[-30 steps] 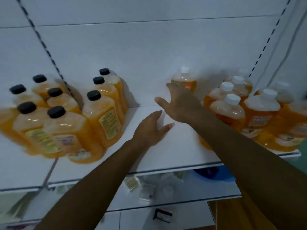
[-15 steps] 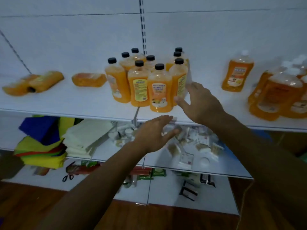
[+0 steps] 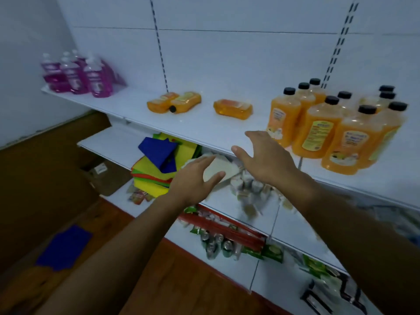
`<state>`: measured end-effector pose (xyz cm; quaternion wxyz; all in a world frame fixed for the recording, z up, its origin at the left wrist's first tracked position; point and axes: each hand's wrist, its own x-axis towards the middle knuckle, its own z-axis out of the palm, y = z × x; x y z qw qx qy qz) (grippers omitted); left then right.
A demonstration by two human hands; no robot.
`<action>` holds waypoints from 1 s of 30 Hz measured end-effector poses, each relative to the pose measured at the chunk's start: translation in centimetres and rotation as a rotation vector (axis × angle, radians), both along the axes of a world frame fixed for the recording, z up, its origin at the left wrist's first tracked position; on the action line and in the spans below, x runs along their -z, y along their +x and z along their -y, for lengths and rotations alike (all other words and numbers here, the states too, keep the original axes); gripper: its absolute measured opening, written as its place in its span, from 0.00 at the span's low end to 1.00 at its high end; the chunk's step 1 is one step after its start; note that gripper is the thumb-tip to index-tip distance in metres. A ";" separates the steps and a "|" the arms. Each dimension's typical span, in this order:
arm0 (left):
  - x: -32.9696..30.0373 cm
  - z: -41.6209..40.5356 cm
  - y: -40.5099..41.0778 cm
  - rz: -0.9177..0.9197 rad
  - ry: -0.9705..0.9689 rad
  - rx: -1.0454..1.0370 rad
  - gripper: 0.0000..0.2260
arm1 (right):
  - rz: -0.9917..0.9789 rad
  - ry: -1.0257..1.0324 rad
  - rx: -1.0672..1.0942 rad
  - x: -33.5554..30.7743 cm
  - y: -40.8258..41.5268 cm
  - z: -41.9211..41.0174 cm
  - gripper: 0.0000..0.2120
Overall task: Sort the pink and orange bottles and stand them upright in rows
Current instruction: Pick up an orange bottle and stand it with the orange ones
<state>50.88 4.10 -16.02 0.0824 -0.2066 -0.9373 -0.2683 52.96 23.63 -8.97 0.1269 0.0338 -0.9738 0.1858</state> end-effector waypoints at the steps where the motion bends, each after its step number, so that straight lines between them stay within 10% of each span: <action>1: -0.1 1.1 -0.9 0.007 0.000 -0.034 0.34 | 0.002 -0.006 -0.021 0.0 -1.4 1.0 0.31; 14: -1.8 9.0 -15.5 0.059 -0.013 -0.281 0.32 | 0.083 0.009 -0.147 0.9 -21.4 7.6 0.30; 30: 0.1 12.3 -39.3 0.062 0.056 -0.095 0.33 | 0.142 0.025 0.009 5.7 -40.1 13.9 0.37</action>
